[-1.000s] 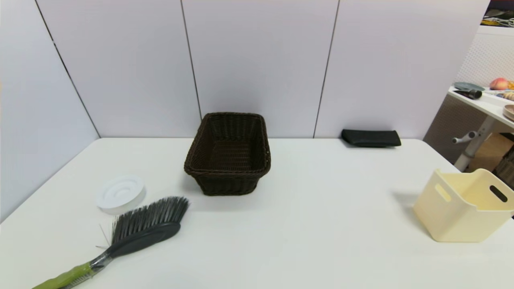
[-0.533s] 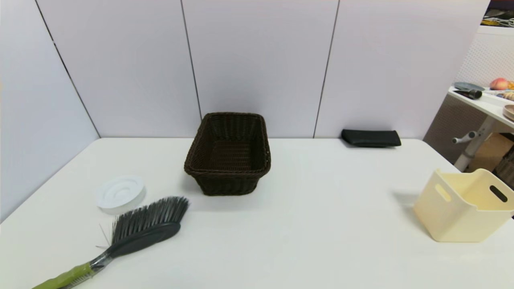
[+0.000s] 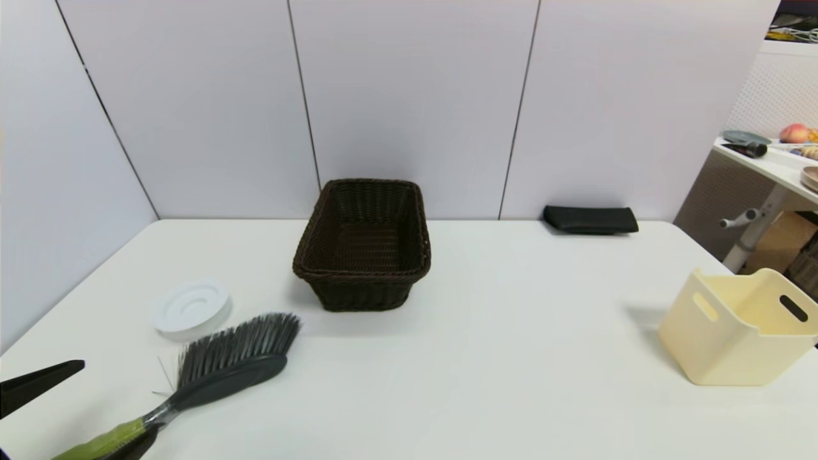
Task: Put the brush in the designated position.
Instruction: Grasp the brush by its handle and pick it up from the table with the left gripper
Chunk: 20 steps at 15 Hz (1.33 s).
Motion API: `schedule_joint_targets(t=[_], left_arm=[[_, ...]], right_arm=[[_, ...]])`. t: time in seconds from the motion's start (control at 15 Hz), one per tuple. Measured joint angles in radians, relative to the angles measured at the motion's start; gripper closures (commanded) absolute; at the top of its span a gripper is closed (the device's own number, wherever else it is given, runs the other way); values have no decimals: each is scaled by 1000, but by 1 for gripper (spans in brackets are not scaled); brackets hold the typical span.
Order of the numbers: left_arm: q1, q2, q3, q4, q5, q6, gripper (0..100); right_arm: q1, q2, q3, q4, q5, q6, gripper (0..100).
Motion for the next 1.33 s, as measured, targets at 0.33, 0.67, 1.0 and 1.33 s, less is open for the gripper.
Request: schedule_joint_targets(t=[0.33,0.67,1.0,1.33], left_arm=[[13,220,-4,-97,-1,30,0],[38,437,-15,-173,2,37,0],[95,541,-26,-176,4,26,0],[112,580,-21,-173,-1,24,0]], right_arm=[[0,0,0,0,0,0,0],[0,0,0,0,0,0,0],[0,0,0,0,0,0,0],[0,0,0,0,0,0,0]])
